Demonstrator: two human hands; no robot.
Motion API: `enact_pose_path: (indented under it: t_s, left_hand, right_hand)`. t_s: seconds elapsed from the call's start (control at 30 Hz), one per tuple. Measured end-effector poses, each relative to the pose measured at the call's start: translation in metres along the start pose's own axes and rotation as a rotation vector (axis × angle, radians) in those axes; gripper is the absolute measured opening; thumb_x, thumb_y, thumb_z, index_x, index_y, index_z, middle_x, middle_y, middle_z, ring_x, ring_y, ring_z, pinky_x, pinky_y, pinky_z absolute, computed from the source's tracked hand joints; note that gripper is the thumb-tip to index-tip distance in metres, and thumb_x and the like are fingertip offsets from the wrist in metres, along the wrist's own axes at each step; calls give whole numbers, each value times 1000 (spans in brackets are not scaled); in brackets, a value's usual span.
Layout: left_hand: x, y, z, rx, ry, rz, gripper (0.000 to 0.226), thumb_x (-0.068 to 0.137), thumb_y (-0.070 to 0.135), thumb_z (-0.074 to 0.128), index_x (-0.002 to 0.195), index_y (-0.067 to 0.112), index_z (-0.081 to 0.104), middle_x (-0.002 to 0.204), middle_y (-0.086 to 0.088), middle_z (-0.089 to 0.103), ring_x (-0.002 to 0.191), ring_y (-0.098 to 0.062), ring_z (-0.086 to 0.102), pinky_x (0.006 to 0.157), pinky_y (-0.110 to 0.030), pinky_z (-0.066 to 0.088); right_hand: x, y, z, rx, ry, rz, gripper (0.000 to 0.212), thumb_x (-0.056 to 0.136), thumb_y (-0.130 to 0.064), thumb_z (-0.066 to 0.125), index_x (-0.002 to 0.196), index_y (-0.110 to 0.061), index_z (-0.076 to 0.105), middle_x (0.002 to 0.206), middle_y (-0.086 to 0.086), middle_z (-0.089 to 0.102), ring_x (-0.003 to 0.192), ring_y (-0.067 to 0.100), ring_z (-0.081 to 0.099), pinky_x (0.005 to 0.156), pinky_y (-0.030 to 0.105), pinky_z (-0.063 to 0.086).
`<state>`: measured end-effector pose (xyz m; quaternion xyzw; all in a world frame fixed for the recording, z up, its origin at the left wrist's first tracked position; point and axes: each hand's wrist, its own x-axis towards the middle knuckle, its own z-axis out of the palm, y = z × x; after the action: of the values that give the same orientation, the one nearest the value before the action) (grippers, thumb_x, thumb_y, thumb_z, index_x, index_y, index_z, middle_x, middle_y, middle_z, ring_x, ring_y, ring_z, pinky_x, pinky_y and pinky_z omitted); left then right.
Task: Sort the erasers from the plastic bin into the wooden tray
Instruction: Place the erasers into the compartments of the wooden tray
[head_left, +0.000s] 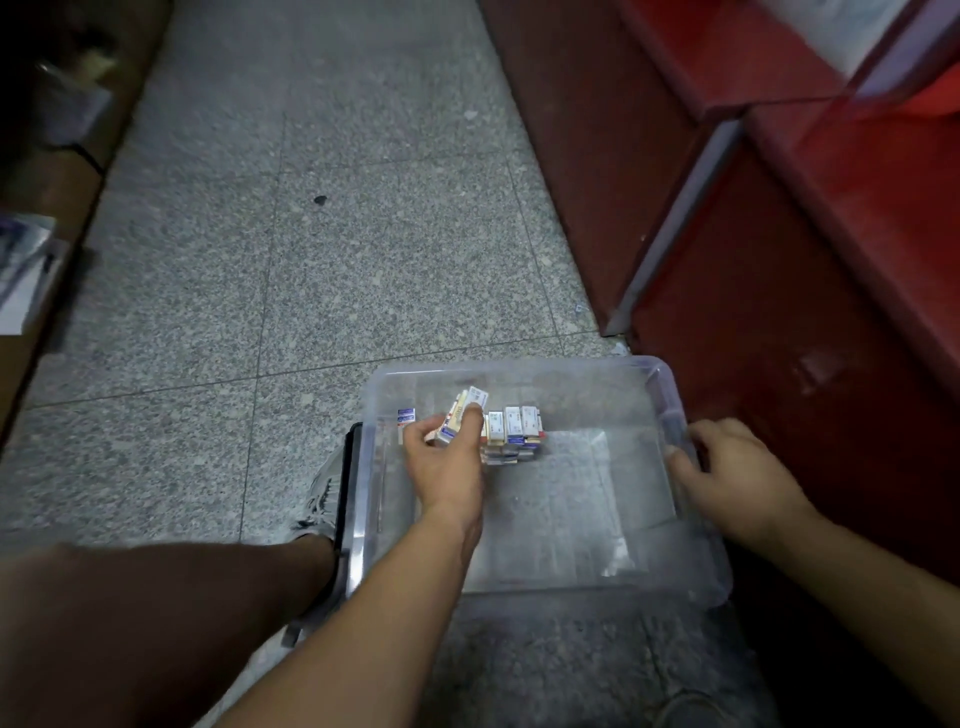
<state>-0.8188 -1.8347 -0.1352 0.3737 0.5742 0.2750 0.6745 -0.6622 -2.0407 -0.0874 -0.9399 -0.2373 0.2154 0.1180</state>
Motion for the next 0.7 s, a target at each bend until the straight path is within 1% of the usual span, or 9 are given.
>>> enact_pose_path:
  t_s: [0.07, 0.2, 0.3, 0.37, 0.43, 0.5, 0.57, 0.63, 0.7]
  left_hand:
    - [-22, 19, 0, 26, -201, 34, 53, 62, 47, 85, 100, 22, 57, 95, -7, 60, 76, -17, 55, 76, -30, 45]
    - [-80, 56, 11, 108, -603, 132, 39, 72, 31, 86, 99, 19, 62, 88, -5, 66, 81, -20, 61, 76, -29, 49]
    - [-135, 81, 24, 205, -832, 200, 43, 66, 38, 86, 98, 19, 64, 90, -7, 68, 84, -20, 63, 78, -28, 49]
    - [-171, 90, 32, 252, -966, 218, 43, 67, 37, 87, 97, 16, 65, 90, -7, 68, 86, -20, 63, 82, -31, 51]
    - [-205, 97, 44, 299, -1095, 229, 48, 66, 40, 89, 98, 13, 66, 94, -13, 67, 88, -20, 63, 94, -44, 52]
    - [-237, 95, 56, 339, -1201, 245, 46, 69, 36, 89, 99, 11, 65, 102, -24, 68, 92, -23, 64, 100, -51, 50]
    - [-267, 90, 68, 358, -1269, 264, 40, 72, 28, 87, 99, 8, 64, 98, -21, 69, 90, -22, 63, 91, -44, 51]
    - [-294, 83, 78, 386, -1318, 288, 37, 73, 25, 85, 98, 8, 64, 94, -12, 69, 86, -17, 61, 83, -33, 47]
    - [-316, 73, 90, 424, -1380, 303, 35, 76, 24, 87, 97, 9, 64, 95, -10, 70, 86, -15, 60, 80, -28, 47]
  right_hand:
    - [-23, -16, -24, 129, -8, -112, 4, 94, -32, 63, 95, -28, 65, 99, -2, 60, 87, 11, 60, 76, 26, 43]
    - [-80, -38, -78, 385, 156, -261, 8, 90, -27, 72, 96, -31, 73, 86, -7, 68, 76, 2, 63, 72, 19, 49]
    - [-131, -40, -119, 590, 249, -277, 12, 89, -24, 75, 100, -29, 73, 79, -20, 70, 67, -4, 60, 67, 11, 44]
    - [-163, -32, -137, 748, 275, -278, 16, 90, -23, 76, 104, -29, 73, 87, -20, 72, 73, 3, 65, 74, 16, 49]
    - [-191, -20, -152, 889, 312, -267, 18, 90, -20, 77, 106, -25, 74, 95, -7, 76, 78, 17, 69, 80, 32, 58]
    - [-214, -4, -161, 1006, 360, -207, 16, 91, -12, 74, 107, -15, 74, 97, 3, 77, 78, 21, 71, 79, 36, 61]
    - [-235, 14, -167, 1111, 419, -131, 15, 90, -7, 72, 105, -8, 73, 96, 8, 78, 79, 21, 72, 73, 31, 62]
    - [-255, 33, -170, 1189, 473, -63, 14, 89, -6, 73, 103, -9, 74, 96, 8, 78, 80, 21, 73, 73, 28, 61]
    - [-272, 51, -173, 1270, 512, 3, 14, 89, -6, 74, 101, -11, 73, 93, 8, 78, 77, 19, 73, 72, 26, 61]
